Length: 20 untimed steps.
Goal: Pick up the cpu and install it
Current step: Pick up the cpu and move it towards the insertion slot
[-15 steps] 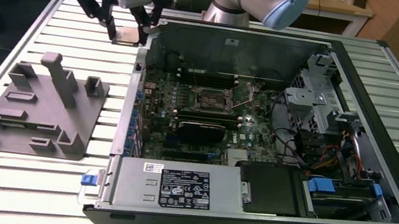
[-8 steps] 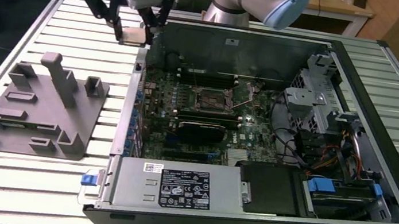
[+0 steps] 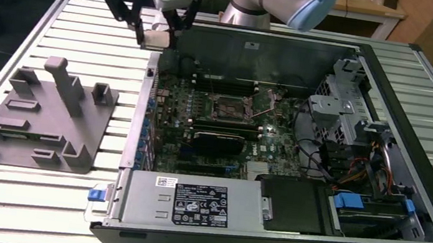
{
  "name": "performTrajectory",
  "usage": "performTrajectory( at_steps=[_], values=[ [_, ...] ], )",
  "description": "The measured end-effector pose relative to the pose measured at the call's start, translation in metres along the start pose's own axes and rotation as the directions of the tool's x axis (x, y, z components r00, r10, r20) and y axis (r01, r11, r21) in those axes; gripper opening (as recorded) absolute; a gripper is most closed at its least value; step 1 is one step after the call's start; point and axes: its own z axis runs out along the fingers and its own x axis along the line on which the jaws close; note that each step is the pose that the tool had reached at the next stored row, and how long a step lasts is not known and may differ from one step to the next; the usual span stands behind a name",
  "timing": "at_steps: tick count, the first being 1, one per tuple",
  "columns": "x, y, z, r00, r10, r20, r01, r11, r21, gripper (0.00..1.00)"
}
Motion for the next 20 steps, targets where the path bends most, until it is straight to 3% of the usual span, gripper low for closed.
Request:
performTrajectory(
  at_steps=[20],
  values=[
    [-0.0446, 0.0068, 0.0016, 1.0000, 0.000, -0.0001, 0.000, 1.0000, 0.0001, 0.55]
  ],
)
